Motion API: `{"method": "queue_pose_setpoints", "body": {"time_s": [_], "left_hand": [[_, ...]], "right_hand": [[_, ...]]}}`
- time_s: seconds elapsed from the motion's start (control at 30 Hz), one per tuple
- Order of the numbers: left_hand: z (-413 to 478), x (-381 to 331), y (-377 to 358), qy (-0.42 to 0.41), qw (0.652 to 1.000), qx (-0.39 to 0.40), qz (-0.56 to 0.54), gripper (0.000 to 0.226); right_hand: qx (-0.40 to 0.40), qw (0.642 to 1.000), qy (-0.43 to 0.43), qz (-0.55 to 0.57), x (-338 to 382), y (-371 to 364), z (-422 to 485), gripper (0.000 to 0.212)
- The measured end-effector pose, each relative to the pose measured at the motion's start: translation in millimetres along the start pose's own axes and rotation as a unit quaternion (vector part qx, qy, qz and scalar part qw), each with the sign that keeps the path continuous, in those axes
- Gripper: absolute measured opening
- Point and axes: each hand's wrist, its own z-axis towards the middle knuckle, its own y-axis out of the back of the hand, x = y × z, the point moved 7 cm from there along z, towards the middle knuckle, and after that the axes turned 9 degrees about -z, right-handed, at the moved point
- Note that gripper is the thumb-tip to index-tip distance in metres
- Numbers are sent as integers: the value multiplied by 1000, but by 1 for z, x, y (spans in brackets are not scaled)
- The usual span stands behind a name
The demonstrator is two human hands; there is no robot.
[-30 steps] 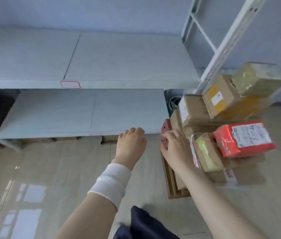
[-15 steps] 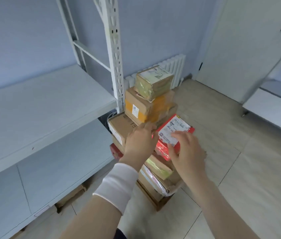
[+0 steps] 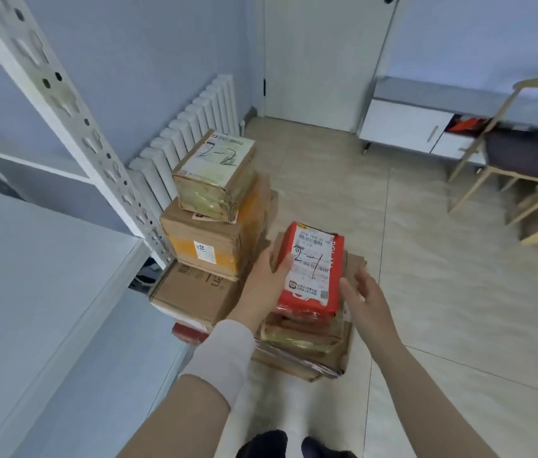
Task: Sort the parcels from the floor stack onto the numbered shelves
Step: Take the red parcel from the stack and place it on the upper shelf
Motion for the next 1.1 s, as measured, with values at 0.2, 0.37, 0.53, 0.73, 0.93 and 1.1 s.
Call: {"method": "queue_pose_setpoints", "body": {"time_s": [0.2, 0.37, 0.53, 0.73, 0.93, 1.1], "left_hand": [[21, 32, -6, 46, 992, 61, -97, 55], [32, 44, -10, 53, 986, 89, -131, 55], [31, 53, -11, 47, 984, 93, -143, 49], [25, 45, -13, 33, 982, 102, -153, 49], [14, 23, -47, 1, 981, 142, -130, 47], [-8, 11, -99, -19, 973, 199, -112, 47]], "right_hand": [[17, 983, -92, 161, -17, -35, 0, 57], [13, 968, -108, 226, -29, -50, 8, 50], [-21, 950, -105, 295, -35, -58, 10, 46], [-38, 938, -82, 335, -31, -55, 5, 45], [-90, 930, -29, 354, -30, -16, -14, 45], [-160, 923, -12, 350, -49, 34, -39, 48]]}}
